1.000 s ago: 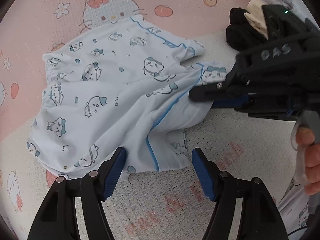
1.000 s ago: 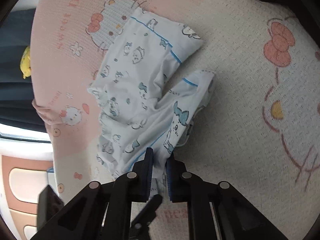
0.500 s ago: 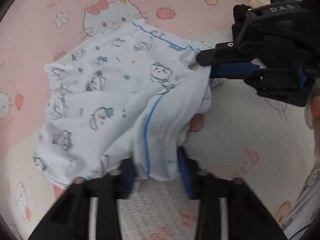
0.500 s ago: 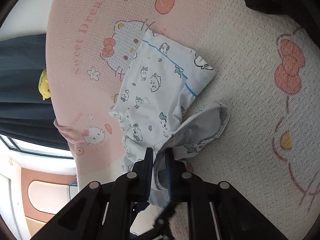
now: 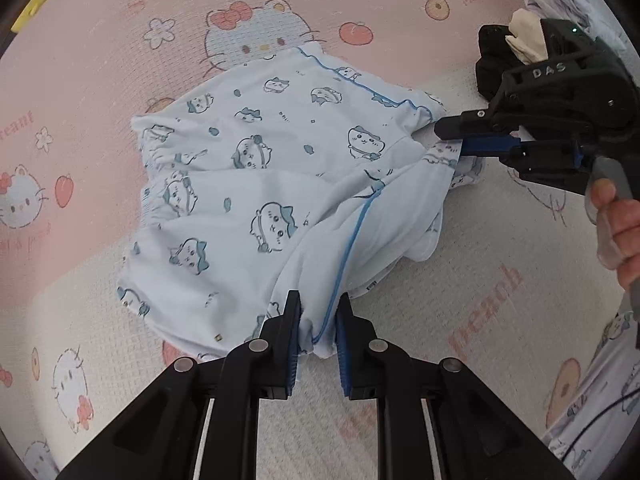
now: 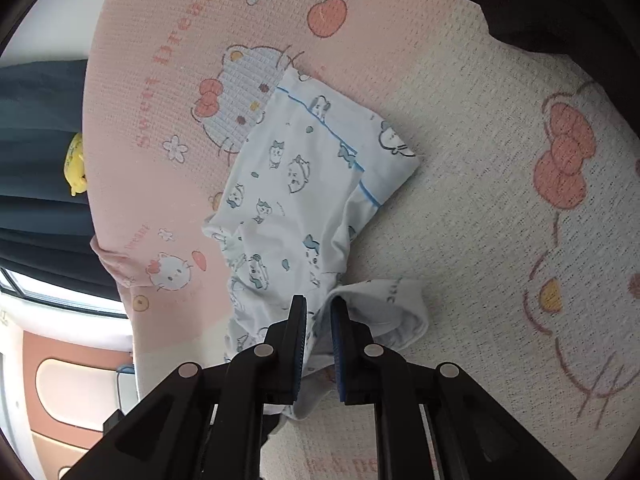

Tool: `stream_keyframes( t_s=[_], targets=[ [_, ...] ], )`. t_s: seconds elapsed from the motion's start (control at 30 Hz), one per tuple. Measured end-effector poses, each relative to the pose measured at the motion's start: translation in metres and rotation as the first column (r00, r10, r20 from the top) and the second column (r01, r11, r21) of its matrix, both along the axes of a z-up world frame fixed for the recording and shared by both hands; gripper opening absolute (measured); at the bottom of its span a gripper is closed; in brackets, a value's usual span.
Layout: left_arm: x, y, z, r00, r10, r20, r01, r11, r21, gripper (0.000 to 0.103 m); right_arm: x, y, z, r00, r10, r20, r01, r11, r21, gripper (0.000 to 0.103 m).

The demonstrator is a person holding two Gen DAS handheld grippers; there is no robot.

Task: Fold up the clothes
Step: 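Open the right gripper and lift it away from the folded garment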

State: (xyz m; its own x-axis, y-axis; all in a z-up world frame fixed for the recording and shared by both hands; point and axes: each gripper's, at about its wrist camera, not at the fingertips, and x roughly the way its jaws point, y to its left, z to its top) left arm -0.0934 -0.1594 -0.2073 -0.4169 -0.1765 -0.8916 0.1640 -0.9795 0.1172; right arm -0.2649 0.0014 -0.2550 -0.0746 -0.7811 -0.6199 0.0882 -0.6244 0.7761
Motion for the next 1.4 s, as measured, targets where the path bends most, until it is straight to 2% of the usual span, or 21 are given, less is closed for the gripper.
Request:
stream_keyframes(
  t_s=[0.27,0.4,0.43,0.5,0.6,0.67,0.73,0.83,1.03,1.17,1.3,1.37,1.4],
  targets=[
    [0.006,0.002,0.008,0.999,-0.031,-0.025,0.03,0.999,-0.015,0.014,0.007,-0.015,0.006,0.995,0.091,-0.048,-0.086,0.992,0.088,0.011],
    [0.014,0.009,0.02,0.996,-0.071,-0.049,0.071,0.997,-0.011,0.013,0.011,-0.017,0.001,0.996,0.094,-0.007,-0.093,0.993,0.067,0.013],
    [0.016,0.011,0.023,0.995,-0.08,-0.056,0.08,0.997,-0.007,0.013,0.012,-0.017,0.002,0.995,0.1,-0.002,-0.1,0.993,0.066,0.02],
    [0.019,0.016,0.029,0.992,-0.105,-0.068,0.106,0.994,0.007,0.013,0.014,-0.021,0.002,0.992,0.125,0.01,-0.125,0.991,0.046,0.026],
    [0.023,0.027,0.034,0.988,-0.141,-0.07,0.144,0.989,0.036,0.013,0.018,-0.024,0.003,0.989,0.144,0.023,-0.144,0.989,0.017,0.026],
    [0.024,0.036,0.034,0.984,-0.165,-0.064,0.169,0.984,0.055,0.013,0.018,-0.023,0.006,0.99,0.14,0.008,-0.14,0.99,0.028,0.024],
    [0.022,0.044,0.029,0.982,-0.183,-0.046,0.185,0.982,0.041,0.013,0.017,-0.019,0.012,0.993,0.118,-0.024,-0.117,0.992,0.046,0.014],
    [0.02,0.055,0.02,0.979,-0.202,-0.017,0.202,0.979,0.016,0.013,0.009,-0.005,0.022,0.998,0.051,-0.038,-0.049,0.997,0.063,0.011],
    [0.013,0.067,0.002,0.975,-0.218,0.048,0.22,0.975,-0.044,0.013,-0.004,0.013,0.031,0.999,-0.008,-0.043,0.011,0.998,0.07,0.011],
    [0.008,0.068,-0.001,0.978,-0.2,0.052,0.203,0.978,-0.053,0.013,-0.008,0.011,0.038,0.998,-0.008,-0.055,0.011,0.998,0.061,0.011],
    [0.008,0.07,0.007,0.986,-0.165,0.022,0.166,0.981,-0.1,0.013,-0.009,0.012,0.04,0.998,-0.001,-0.067,0.008,0.994,0.11,0.011],
    [0.009,0.071,0.013,0.986,-0.165,0.004,0.165,0.98,-0.11,0.016,-0.009,0.015,0.042,0.996,-0.001,-0.086,0.013,0.991,0.135,0.011],
    [0.009,0.072,0.016,0.986,-0.165,-0.005,0.164,0.98,-0.114,0.023,-0.009,0.017,0.042,0.996,-0.006,-0.088,0.018,0.99,0.14,0.011]
  ],
)
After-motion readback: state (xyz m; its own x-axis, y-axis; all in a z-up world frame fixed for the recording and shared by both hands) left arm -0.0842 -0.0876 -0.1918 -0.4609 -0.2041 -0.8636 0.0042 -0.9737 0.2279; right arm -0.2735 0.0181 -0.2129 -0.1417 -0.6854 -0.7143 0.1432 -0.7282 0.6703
